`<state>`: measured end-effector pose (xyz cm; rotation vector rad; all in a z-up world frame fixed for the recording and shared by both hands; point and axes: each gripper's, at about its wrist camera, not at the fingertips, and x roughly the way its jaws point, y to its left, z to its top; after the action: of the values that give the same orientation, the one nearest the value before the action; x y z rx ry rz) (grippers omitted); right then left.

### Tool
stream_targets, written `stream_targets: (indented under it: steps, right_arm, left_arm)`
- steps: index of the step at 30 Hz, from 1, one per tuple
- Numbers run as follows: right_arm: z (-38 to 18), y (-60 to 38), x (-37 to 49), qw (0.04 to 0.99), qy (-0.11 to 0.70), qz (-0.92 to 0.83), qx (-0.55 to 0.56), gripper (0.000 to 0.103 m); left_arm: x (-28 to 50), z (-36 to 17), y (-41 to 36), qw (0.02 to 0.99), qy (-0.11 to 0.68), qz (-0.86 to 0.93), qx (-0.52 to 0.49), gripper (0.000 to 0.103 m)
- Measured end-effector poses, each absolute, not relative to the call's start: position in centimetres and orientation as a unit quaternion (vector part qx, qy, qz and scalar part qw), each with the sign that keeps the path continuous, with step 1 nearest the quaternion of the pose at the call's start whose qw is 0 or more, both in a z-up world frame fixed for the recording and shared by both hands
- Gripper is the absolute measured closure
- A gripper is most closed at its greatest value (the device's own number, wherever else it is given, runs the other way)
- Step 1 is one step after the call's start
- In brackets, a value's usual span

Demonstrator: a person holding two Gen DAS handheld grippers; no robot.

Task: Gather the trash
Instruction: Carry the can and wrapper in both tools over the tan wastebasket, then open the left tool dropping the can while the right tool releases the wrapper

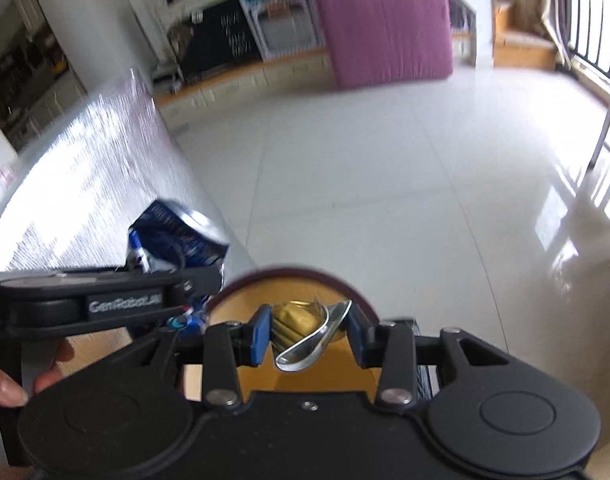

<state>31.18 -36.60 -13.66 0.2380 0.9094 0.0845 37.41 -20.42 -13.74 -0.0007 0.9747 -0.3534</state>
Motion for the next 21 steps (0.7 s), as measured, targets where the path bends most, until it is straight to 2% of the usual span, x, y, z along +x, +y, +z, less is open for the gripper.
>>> stream_targets:
  steps: [6, 11, 21]
  right_arm:
    - [-18.5, -35.3, 32.7, 0.857, 0.505, 0.043, 0.095, 0.062]
    - [-21.3, -34.7, 33.2, 0.834, 0.545, 0.045, 0.075, 0.062]
    - [-23.0, -34.1, 33.9, 0.823, 0.562, 0.053, 0.054, 0.062]
  left_arm:
    - [37.7, -18.3, -19.4, 0.848, 0.507, -0.154, -0.003, 0.056]
    - [38.2, -19.8, -18.0, 0.834, 0.535, -0.134, -0.005, 0.056]
    - [37.7, -20.7, -16.6, 0.825, 0.554, -0.114, 0.003, 0.055]
